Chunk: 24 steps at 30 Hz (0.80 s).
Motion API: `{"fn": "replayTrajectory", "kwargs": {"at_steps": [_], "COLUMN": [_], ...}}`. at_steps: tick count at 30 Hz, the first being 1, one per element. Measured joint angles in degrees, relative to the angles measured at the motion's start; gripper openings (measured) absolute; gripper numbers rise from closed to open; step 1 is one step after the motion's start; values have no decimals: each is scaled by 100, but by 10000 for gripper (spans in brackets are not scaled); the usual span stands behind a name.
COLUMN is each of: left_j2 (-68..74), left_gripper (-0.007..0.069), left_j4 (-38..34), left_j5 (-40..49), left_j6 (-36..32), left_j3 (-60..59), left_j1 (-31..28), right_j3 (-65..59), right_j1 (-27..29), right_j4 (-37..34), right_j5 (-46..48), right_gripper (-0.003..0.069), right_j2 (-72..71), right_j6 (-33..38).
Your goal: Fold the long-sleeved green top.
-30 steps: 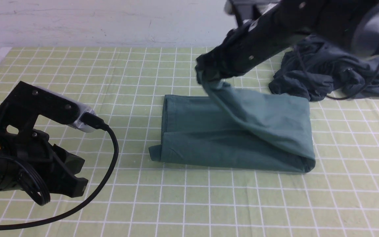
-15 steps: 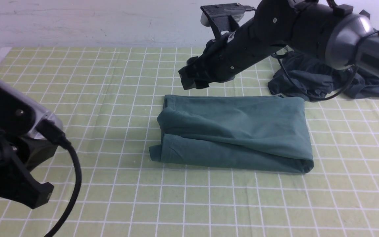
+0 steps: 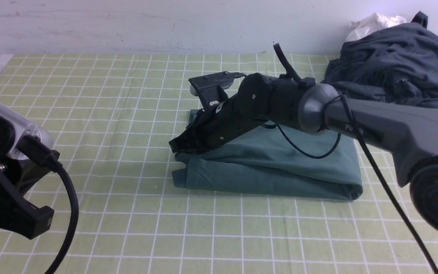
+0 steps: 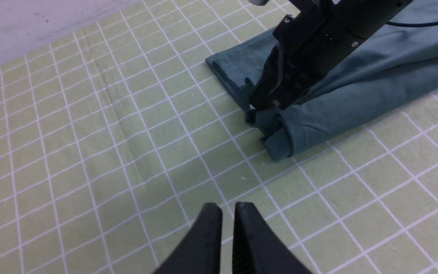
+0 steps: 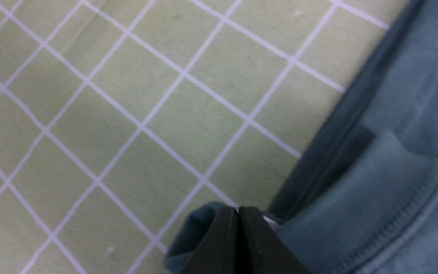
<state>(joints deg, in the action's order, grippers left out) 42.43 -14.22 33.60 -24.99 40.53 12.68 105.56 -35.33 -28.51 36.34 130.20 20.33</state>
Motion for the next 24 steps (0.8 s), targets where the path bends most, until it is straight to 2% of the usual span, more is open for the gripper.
{"fn": "replayTrajectory", "kwargs": {"at_steps": [6, 12, 17, 21, 24], "left_j2": [-406, -1346, -2216, -2631, -2706], "left_gripper": [37, 37, 37, 37, 37], "left_j4": [-161, -233, -241, -260, -260], "left_j5": [97, -581, -1766, -2463, -2518], "left_j6": [0, -269, -335, -337, -337], "left_j3": [-11, -561, -1401, -1887, -2032], "left_j1": [0, 0, 0, 0, 0], "right_j3": [411, 717, 722, 388, -344], "right_j1": [-23, -23, -23, -18, -18], "right_j4": [407, 1541, 3305, 4192, 4403], "right_j5": [643, 1664, 2706, 2949, 2768], "right_gripper": [-16, -16, -16, -16, -16], "right_j2": [-561, -2130, -3651, -5078, -5942], "right_j6": [19, -28, -572, -1239, -1697]}}
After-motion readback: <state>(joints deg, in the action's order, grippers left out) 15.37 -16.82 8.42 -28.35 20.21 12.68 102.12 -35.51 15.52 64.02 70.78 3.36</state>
